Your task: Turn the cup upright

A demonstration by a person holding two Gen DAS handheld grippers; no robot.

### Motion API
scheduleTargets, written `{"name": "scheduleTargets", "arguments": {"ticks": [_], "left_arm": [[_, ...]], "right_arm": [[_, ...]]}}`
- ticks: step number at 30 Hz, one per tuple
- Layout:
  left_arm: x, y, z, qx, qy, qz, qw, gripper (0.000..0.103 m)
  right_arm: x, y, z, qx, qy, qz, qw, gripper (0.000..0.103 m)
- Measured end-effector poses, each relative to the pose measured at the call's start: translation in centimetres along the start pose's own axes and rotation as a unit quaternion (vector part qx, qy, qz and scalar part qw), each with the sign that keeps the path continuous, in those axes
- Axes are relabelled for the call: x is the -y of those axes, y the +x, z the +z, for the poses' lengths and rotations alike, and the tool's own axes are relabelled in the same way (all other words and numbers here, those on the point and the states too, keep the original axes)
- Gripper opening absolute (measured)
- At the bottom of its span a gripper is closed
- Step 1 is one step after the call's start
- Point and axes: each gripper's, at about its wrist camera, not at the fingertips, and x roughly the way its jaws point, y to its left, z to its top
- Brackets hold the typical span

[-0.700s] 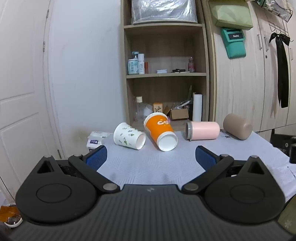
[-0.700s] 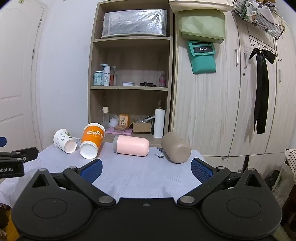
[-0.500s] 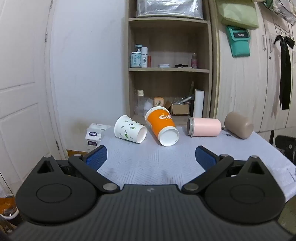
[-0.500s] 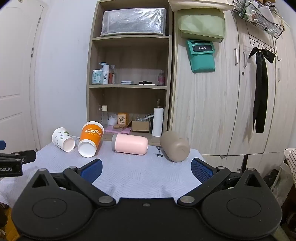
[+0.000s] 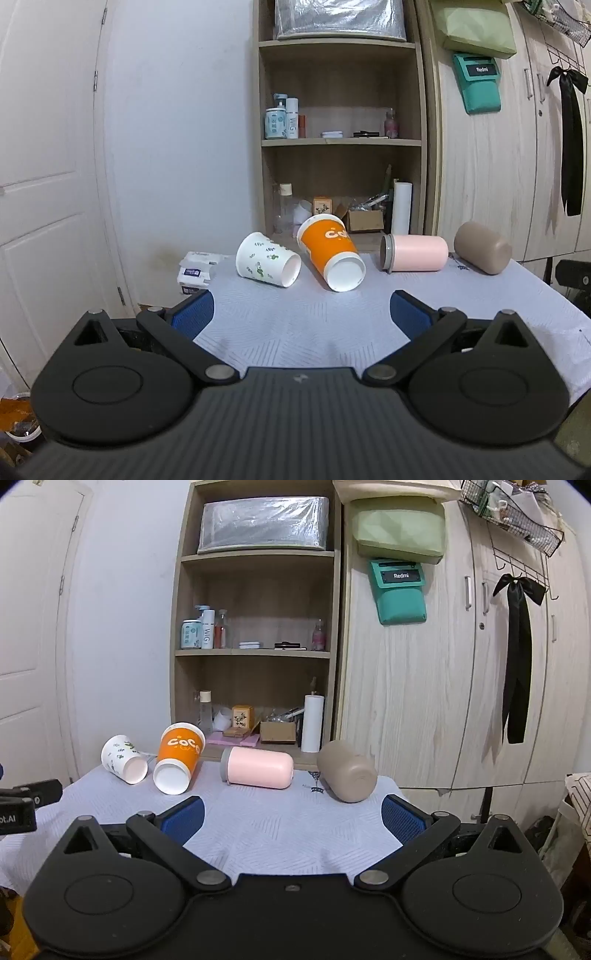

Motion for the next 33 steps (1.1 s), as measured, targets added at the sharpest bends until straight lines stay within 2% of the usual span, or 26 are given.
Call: {"name": "scheduleTargets", "arguments": {"ticks": [14,24,33], "left_arm": [[-0.5,0.1,0.1,-0.022,-0.001,-0.002,0.9998,0.103],[-0.7,-0.4,0.1,-0.011,-0.005,0.005,0.9999,0.103],[-0.8,-0.9,-0.2,0.018,-0.013,0.001,0.9998,0.103]], "right_arm": [[-0.1,0.3,0.1,-0.008,-0.005,-0.004,1.0,0.103],[-0.2,0.4,0.0,-0.011,-0.006,-0.005,1.0,0.103],[0.0,0.2,-0.1,-0.007,-0.001,-0.006,1.0,0.103]]}}
